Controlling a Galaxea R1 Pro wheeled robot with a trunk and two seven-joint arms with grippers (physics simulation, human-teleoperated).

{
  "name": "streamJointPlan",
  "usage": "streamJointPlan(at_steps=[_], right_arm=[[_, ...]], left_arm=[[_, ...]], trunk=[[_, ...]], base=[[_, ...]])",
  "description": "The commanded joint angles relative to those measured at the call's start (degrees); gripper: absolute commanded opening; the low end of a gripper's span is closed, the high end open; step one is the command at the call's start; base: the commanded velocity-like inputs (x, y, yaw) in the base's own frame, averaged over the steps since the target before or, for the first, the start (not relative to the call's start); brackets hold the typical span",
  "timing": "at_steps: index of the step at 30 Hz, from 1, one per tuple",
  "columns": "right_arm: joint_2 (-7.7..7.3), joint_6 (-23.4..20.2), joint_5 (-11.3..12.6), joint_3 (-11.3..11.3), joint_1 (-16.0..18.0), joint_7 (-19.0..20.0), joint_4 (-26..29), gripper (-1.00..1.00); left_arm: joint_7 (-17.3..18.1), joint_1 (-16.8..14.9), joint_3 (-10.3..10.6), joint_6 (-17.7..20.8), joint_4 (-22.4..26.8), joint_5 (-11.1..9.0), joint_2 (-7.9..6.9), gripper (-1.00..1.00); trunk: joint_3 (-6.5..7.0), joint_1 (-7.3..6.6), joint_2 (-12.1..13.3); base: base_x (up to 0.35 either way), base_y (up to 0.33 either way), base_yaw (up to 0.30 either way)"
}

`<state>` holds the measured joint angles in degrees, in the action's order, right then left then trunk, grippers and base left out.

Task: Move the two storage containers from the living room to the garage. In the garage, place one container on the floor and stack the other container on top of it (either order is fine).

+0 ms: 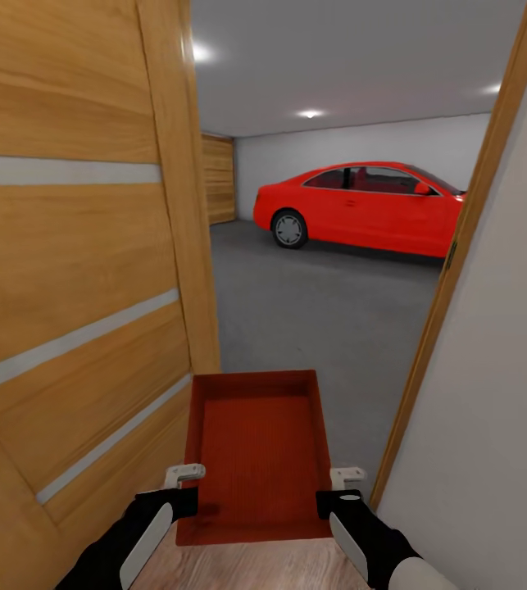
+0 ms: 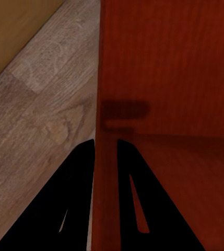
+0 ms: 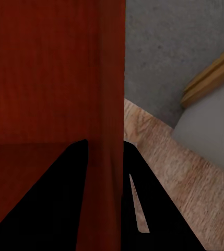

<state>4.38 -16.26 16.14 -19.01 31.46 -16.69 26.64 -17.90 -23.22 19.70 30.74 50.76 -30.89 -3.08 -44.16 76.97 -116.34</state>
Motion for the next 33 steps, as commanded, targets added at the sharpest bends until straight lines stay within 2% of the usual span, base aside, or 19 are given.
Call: streamJointPlan(at_steps=[1,7,14,28,33], right_arm=[[-0.08,-0.3,0.6,-0.1,0.0,-0.3,0.0,-1.0],[-0.07,-0.3,0.6,-0.1,0.0,-0.3,0.0,-1.0],[-0.07,-0.3,0.6,-0.1,0.0,-0.3,0.0,-1.0],[-0.08,-0.3,0.6,-0.1,0.0,-0.3,0.0,-1.0],[-0.08,-0.3,0.6,-0.1,0.0,-0.3,0.0,-1.0]], left_arm=[[-0.6,-0.1,-0.3,-4.5,0.8,-0.1,-0.09,-1.0],[-0.6,-0.1,-0.3,-4.5,0.8,-0.1,-0.09,-1.0],[-0.6,-0.1,-0.3,-4.5,0.8,-0.1,-0.09,-1.0],[-0.5,-0.1,-0.3,-4.5,0.8,-0.1,-0.09,-1.0],[-0.5,-0.1,-0.3,-4.5,0.8,-0.1,-0.09,-1.0]], trunk=[[-0.01,-0.01,0.0],[0.29,-0.01,0.0],[0.6,-0.01,0.0],[0.7,-0.01,0.0],[0.9,-0.01,0.0]], base=[[0.0,0.0,-0.195],[0.007,0.023,-0.195],[0.117,0.167,-0.177],[0.189,0.241,-0.024],[0.098,0.115,-0.125]])
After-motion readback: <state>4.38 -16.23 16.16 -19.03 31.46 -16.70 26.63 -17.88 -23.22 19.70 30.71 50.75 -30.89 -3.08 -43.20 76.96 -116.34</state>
